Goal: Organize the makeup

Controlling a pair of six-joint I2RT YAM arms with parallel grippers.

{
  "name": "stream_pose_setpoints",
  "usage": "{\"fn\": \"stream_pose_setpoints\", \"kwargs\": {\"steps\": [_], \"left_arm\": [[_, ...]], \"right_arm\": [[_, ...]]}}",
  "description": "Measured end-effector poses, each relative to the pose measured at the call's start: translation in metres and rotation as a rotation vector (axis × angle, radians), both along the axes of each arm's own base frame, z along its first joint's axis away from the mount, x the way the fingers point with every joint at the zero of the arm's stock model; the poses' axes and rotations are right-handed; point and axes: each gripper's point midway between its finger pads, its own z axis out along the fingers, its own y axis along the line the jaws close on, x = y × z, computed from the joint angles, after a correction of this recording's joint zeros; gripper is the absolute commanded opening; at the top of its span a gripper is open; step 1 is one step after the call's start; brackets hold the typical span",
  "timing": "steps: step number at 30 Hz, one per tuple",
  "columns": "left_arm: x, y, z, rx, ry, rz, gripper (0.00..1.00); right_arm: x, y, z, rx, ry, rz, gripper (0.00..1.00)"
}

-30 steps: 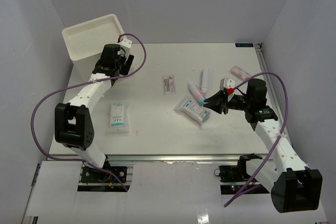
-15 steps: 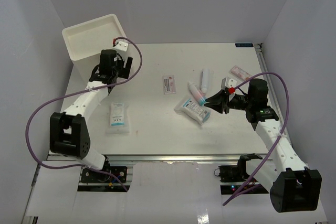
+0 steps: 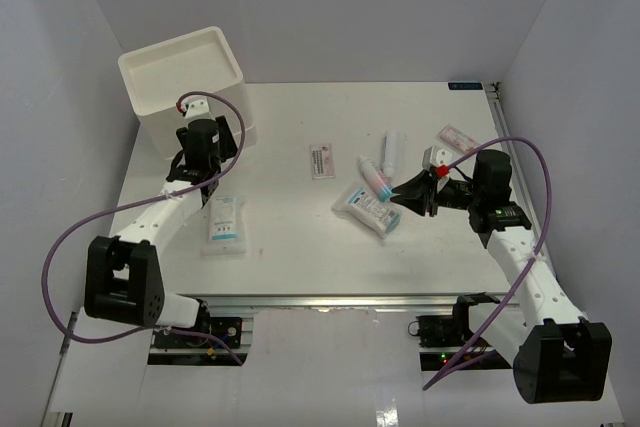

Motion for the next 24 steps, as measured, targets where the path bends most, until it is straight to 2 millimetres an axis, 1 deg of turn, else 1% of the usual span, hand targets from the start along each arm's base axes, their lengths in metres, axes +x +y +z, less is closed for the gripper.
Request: {"fn": "stream_pose_setpoints", "kwargs": {"steps": [2,5,12,15,17,19,24], "left_arm": [[0.003,0.004,-0.022,-0.014,0.036,0.052,0.75],[0.009,0.012,-0.042,-0.013,0.060,0.123,0.75],[0.028,0.025,-0.064,0.020,0.045,0.219,0.75],[0.038,0.028,-0.070,0.038,0.041,0.239,0.74],[0.046,0.028,-0.070,0.047,0.033,0.245,0.73],[0.052,0.029,-0.066,0.054,0.020,0.251,0.72],[0.062,0.032,-0.051,0.072,-0.026,0.266,0.64]], "right_arm": [[0.001,-0.001,0.000,0.001,0.000,-0.003,0.32],[0.001,-0.002,0.000,0.001,0.001,-0.007,0.32],[0.002,-0.002,-0.001,0.000,0.007,-0.009,0.32],[0.003,-0.003,-0.001,0.000,0.007,-0.012,0.32],[0.003,-0.004,-0.001,0.000,0.007,-0.015,0.32],[0.004,-0.004,-0.002,0.000,0.008,-0.016,0.32],[0.005,-0.004,-0.004,-0.001,0.019,-0.017,0.32]]}}
